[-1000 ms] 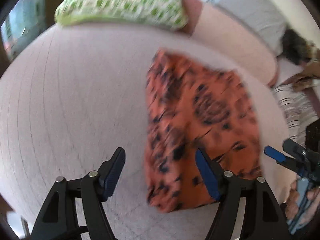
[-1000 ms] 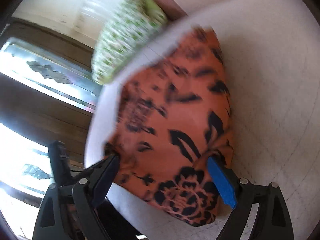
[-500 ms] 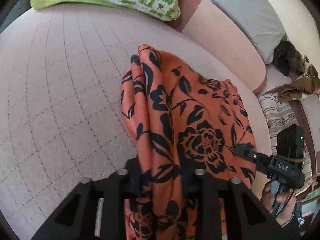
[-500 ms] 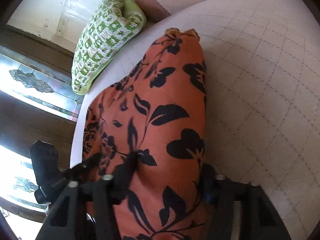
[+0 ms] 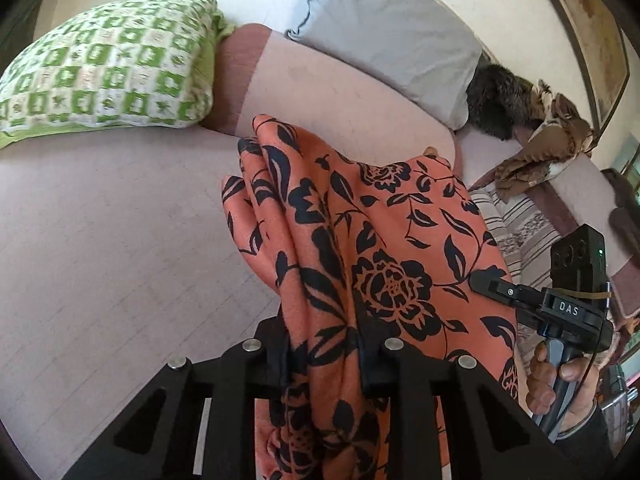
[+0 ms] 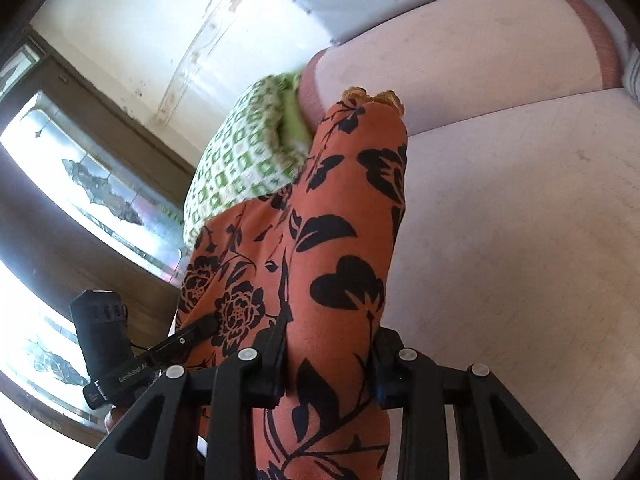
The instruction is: Fold small clothes
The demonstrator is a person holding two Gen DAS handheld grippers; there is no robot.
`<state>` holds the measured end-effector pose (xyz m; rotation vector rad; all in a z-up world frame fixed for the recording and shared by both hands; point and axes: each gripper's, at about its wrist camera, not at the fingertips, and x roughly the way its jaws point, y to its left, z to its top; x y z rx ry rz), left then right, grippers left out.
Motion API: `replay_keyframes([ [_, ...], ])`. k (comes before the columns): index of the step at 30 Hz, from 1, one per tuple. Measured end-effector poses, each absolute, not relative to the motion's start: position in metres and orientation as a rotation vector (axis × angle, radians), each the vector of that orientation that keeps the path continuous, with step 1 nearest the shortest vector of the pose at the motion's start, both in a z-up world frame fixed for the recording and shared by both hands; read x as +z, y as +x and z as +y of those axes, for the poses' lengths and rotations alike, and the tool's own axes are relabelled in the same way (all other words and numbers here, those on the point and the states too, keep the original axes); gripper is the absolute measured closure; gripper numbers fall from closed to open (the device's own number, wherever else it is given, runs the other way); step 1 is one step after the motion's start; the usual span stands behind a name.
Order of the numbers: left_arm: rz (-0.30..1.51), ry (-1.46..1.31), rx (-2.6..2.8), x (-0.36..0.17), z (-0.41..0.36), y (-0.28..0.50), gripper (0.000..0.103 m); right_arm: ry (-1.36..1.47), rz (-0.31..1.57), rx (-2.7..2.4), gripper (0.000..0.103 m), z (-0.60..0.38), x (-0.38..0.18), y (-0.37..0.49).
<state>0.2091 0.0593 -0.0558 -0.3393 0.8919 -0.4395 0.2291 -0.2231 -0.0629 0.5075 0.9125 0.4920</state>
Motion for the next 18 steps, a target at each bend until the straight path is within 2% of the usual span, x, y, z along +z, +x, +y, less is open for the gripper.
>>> replay_keyframes([
  [4,0.975,-0.312,-0.37,-0.099,0.038,0.228,0.067,0.536,1.005,0.394,0.065,-0.238,-0.122,0.241],
  [6,1.061,-0.277,-0.31,-0.129,0.034,0.235,0.054,0.486,1.092,0.292,0.061,-0.246,-0.15,0.238],
  [7,1.08,-0.28,-0.307,-0.134,0.036,0.234,0.052,0.489,1.094,0.262,0.053,-0.248,-0.157,0.235],
  [9,1.038,-0.291,-0.297,-0.128,0.047,0.222,0.046,0.497,1.03,0.263,0.052,-0.252,-0.147,0.225],
  [13,0.965,-0.244,-0.291,-0.099,0.052,0.193,0.045,0.428,0.896,0.229,0.05,-0.249,-0.104,0.205],
  [16,0.927,-0.193,-0.277,-0.087,0.05,0.174,0.042,0.431,0.834,0.329,0.037,-0.232,-0.076,0.181],
  [18,0.923,-0.184,-0.273,-0.085,0.05,0.17,0.042,0.427,0.849,0.4,0.029,-0.215,-0.081,0.177],
])
